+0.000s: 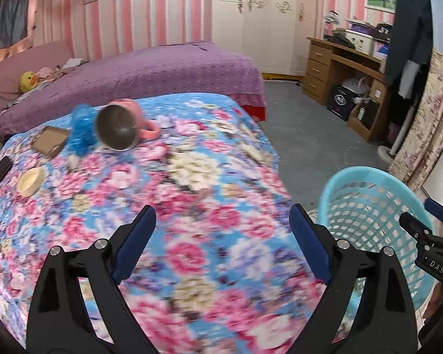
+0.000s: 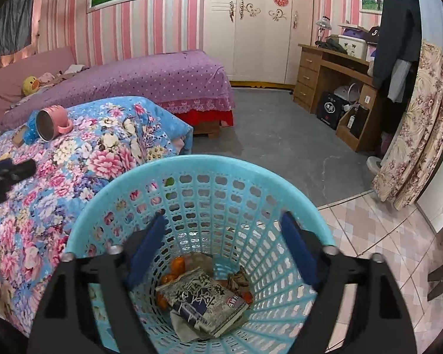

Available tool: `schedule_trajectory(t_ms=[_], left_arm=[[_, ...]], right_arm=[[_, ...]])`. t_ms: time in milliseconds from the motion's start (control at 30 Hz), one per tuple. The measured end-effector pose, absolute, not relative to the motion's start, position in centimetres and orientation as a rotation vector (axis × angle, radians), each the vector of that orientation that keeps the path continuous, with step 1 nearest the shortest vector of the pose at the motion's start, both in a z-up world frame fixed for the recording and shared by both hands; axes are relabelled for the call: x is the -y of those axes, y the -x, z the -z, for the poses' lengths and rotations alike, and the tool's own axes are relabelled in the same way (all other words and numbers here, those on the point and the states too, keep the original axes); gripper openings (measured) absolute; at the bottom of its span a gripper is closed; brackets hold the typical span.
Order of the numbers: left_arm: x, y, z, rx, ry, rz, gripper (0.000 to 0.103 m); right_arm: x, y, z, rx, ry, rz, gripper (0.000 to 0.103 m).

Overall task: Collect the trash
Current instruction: 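Move both open tools back over the floral bed, then grasp the cream round plastic lid with the left tool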

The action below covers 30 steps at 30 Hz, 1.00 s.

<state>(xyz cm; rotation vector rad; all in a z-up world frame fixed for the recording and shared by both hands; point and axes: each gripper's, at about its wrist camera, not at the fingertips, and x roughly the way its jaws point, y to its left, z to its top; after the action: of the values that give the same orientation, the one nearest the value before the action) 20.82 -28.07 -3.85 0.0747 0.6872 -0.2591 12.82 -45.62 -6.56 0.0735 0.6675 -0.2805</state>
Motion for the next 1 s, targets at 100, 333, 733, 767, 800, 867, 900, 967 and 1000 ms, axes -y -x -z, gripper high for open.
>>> schedule_trajectory(t_ms=[100,333,733,767,800,867,900,967,1000], left_arm=[[25.8,-20.9,3.7,-0.680,-0.069,0.227,0.094],[21.2,-21.4,3.4,-0.665,-0.083,0.168,0.097],[12.0,-24.2,3.6,-0.648,-0.101,0.054,0.097],[11.1,-24.4,3.7,-0.645,-0.097,0.038,0.097],[10.2,-24.7,3.8,-0.646,-0.087,0.027,0.097],[8.6,-25.3,4.1,-0.657,-0.065,0.007,0.097],[7.9,-25.7,4.3,-0.667,-0.060,-0.006,0.097],[6.8,-26.1,4.4,-0.682,-0.071,-0.022,0.097],[6.2,-26.4,4.5,-0.688,-0.082,-0.034,0.097]], right_arm=[[45.2,-13.1,6.3,-0.658,-0.075,0.306,0.092],[42.9,-14.4,4.7,-0.606,-0.096,0.326,0.098],[36.9,-18.3,3.5,-0.589,-0.111,0.289,0.098],[36.2,-18.7,3.4,-0.587,-0.113,0.279,0.098],[35.7,-18.9,3.4,-0.585,-0.114,0.272,0.098],[34.5,-19.5,3.4,-0.585,-0.118,0.252,0.098],[34.0,-19.7,3.4,-0.586,-0.118,0.246,0.098],[32.6,-20.5,3.6,-0.594,-0.104,0.235,0.098],[32.2,-20.8,3.8,-0.597,-0.097,0.231,0.098]])
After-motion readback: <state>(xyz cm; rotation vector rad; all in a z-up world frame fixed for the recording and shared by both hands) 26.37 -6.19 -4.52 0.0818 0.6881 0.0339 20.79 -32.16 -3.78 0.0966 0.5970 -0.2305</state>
